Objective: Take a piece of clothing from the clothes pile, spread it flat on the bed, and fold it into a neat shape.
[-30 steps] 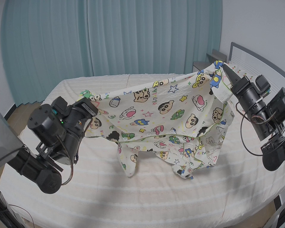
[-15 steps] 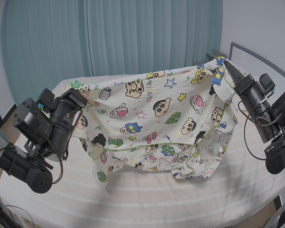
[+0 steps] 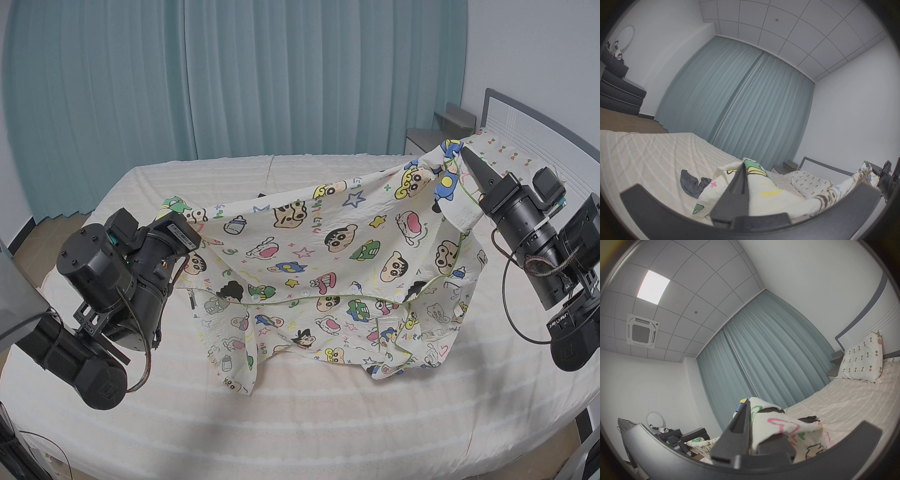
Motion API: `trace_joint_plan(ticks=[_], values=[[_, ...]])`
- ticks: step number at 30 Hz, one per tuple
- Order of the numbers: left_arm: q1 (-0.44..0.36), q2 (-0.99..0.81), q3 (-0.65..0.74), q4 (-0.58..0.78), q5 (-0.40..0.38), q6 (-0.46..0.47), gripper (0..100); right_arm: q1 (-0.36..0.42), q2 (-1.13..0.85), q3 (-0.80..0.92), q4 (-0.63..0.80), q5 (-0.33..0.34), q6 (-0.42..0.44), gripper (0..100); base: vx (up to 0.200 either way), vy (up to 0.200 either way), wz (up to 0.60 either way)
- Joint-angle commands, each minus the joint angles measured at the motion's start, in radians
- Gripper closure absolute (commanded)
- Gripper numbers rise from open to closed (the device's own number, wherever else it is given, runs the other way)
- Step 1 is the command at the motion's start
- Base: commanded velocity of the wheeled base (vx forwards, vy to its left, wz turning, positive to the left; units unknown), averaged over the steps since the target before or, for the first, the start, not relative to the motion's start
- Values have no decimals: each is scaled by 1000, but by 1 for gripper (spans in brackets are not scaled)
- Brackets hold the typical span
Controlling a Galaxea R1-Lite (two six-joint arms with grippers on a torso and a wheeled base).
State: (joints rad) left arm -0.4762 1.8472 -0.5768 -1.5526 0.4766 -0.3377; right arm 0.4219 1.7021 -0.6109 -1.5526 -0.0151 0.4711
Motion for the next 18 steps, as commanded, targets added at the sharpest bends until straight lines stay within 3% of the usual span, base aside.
trace_joint_plan(ticks=[1,18], values=[[-2,1,9,-18,-1,2,100,8,-10,2,-9,-3,-2,100,-200,0,0],[33,-20,11,-18,-1,-4,100,41,-39,17,-8,3,-3,100,0,0,0]])
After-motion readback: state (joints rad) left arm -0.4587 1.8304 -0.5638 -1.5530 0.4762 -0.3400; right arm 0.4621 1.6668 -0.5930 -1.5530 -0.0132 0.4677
